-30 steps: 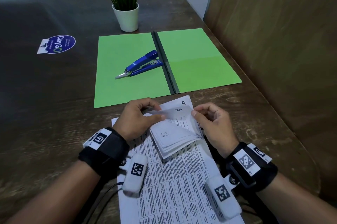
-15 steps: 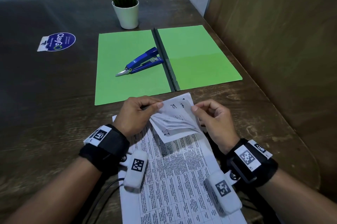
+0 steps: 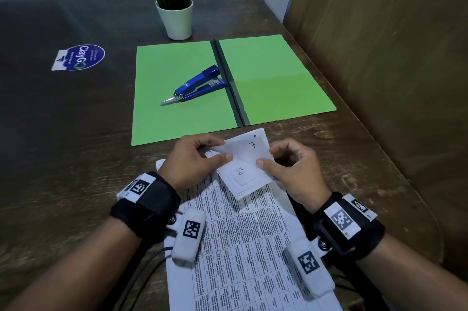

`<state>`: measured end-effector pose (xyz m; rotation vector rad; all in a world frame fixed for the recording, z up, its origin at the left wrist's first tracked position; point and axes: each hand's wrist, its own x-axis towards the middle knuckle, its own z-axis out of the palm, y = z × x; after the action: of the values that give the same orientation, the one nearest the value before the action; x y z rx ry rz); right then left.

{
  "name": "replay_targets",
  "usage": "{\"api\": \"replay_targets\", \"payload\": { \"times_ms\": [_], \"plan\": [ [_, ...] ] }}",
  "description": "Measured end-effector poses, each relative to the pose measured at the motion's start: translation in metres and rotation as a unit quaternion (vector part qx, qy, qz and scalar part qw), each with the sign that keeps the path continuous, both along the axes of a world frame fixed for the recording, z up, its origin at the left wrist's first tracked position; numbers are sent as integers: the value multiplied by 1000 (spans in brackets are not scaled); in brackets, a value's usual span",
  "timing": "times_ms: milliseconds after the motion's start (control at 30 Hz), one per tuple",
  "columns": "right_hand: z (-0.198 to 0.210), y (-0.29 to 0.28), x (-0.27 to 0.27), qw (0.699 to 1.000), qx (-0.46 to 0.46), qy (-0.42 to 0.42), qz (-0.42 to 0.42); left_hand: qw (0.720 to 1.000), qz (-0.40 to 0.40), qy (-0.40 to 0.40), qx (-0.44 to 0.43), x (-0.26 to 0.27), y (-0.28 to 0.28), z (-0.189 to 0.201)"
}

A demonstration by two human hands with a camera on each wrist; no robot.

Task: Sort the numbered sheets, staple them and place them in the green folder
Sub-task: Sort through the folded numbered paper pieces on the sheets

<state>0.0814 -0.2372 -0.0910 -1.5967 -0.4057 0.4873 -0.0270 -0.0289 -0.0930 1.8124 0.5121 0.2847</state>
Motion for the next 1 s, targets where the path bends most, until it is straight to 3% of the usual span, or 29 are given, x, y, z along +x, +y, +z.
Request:
{"api": "replay_targets", "payload": {
  "times_ms": [133,400,500,700,833,1000],
  "plan": [
    [-5,1,2,999,4,-31,-9,999,2,-38,4,0,1,0],
    [7,0,-6,998,56,19,20,997,-10,-71,40,0,1,-2],
    [10,2,-6,999,43,-30,6,996,-17,-71,49,0,1,-1],
    [5,0,-4,1000,25,-4,16,997,-24,-60,39,0,2,-1],
    [1,1,-2,998,26,-53,-18,998,-21,-46,41,0,2,-3],
    [1,-1,-3,995,3,-69,79,998,-14,-35,40,1,1,-1]
  ]
}}
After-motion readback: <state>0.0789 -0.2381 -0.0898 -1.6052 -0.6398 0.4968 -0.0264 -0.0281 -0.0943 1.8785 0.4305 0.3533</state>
